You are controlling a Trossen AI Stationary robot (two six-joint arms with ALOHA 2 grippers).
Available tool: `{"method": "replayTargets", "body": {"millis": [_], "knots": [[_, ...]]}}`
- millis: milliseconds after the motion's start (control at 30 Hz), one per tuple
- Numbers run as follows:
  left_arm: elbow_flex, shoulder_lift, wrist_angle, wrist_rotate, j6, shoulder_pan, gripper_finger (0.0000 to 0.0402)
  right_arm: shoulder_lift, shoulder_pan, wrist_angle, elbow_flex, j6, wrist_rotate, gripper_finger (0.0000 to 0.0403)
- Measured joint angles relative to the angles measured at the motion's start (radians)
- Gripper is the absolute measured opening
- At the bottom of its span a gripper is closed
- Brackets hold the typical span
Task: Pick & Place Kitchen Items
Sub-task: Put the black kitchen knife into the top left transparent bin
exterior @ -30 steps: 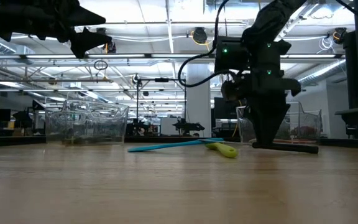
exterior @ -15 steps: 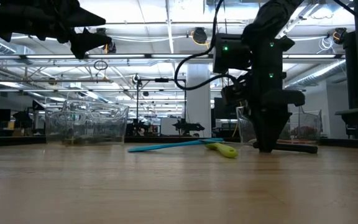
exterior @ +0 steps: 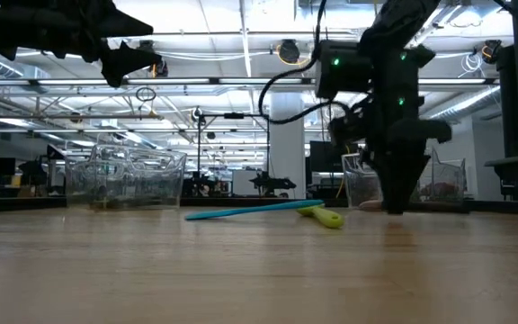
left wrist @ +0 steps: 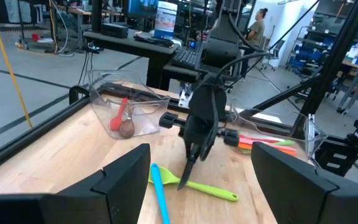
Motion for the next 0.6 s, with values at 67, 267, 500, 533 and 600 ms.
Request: {"method": "replayTargets", "body": {"millis": [67, 267, 500, 533, 600], "knots": [[0.0, 0.0, 0.006, 0.0, -0.002, 0.0, 0.0285, -0.038, 0.001, -0.022, -0.001, 0.02, -0.028, 0.0048], [0.0, 0.0, 0.073, 0.0, -0.015, 0.0, 0.0285, -0.181, 0.001, -0.052, 0.001, 0.066, -0.182, 0.0048], [0.0, 0.0, 0.156, 0.0, -0.045, 0.0, 0.0285, -0.335, -0.034, 0.019, 0.002, 0.14, -0.382, 0.0048], [0.0, 0.0, 0.174, 0.001, -0.058, 0.0, 0.0285, -0.353, -0.042, 0.046, 0.002, 0.154, -0.411, 0.0048], [0.0, 0.0, 0.206, 0.001, -0.082, 0.0, 0.0285, -0.384, -0.057, 0.101, 0.002, 0.174, -0.475, 0.0048]]}}
